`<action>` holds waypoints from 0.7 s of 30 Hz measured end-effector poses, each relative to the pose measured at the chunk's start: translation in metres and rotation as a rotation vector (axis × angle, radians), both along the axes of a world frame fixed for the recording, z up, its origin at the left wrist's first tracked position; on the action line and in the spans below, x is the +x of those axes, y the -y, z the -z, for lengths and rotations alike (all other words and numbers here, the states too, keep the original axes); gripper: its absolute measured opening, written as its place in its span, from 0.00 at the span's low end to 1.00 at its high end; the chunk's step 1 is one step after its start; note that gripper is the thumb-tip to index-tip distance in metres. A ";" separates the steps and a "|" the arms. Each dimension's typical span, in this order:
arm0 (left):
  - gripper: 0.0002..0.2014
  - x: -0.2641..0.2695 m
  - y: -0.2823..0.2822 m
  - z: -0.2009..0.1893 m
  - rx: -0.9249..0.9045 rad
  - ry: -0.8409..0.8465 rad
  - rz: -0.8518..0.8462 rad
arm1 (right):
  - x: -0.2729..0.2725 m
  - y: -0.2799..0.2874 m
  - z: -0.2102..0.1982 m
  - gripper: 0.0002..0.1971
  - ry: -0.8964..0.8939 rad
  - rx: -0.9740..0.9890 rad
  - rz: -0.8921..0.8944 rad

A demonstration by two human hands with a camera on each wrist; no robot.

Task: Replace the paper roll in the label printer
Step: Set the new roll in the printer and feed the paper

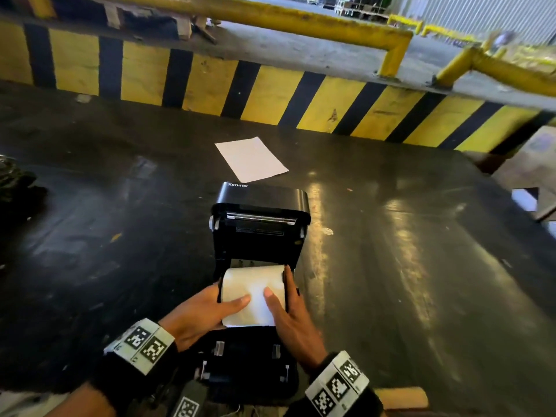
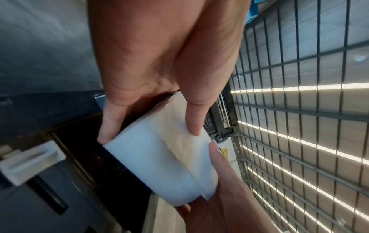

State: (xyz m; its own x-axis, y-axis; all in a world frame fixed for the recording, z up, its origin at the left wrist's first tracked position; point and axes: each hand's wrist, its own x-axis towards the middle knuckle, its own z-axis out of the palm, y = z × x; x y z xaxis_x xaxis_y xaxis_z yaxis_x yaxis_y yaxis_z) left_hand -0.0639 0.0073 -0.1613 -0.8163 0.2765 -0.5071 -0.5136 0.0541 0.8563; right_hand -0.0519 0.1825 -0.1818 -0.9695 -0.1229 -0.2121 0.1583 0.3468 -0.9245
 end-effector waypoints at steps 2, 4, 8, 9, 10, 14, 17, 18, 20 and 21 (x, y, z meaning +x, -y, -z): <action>0.18 -0.002 -0.002 0.001 -0.008 0.000 0.008 | -0.001 0.000 0.006 0.34 -0.013 0.103 0.017; 0.16 -0.002 -0.003 0.002 -0.024 -0.010 -0.005 | -0.005 0.001 0.004 0.35 -0.006 0.192 0.034; 0.15 -0.003 -0.002 0.000 -0.069 -0.060 -0.039 | -0.011 0.006 0.001 0.35 0.045 0.271 0.009; 0.15 -0.003 -0.001 0.000 -0.082 -0.081 -0.046 | -0.012 0.006 0.002 0.35 0.062 0.277 -0.002; 0.14 -0.003 -0.001 0.000 -0.100 -0.105 -0.046 | -0.013 0.006 0.002 0.35 0.081 0.279 -0.005; 0.16 -0.004 -0.003 0.002 -0.171 -0.186 -0.049 | -0.014 0.002 0.004 0.34 0.117 0.271 0.005; 0.17 -0.006 -0.006 0.003 -0.196 -0.224 -0.063 | -0.013 -0.004 0.006 0.34 0.115 0.177 0.004; 0.18 -0.007 -0.006 0.004 -0.200 -0.229 -0.055 | -0.013 -0.006 0.008 0.34 0.107 0.147 0.013; 0.19 -0.009 -0.005 0.007 -0.236 -0.231 -0.036 | -0.013 -0.009 0.012 0.34 0.099 0.133 0.016; 0.19 -0.010 -0.003 0.010 -0.262 -0.224 -0.025 | -0.012 -0.009 0.013 0.34 0.105 0.139 0.010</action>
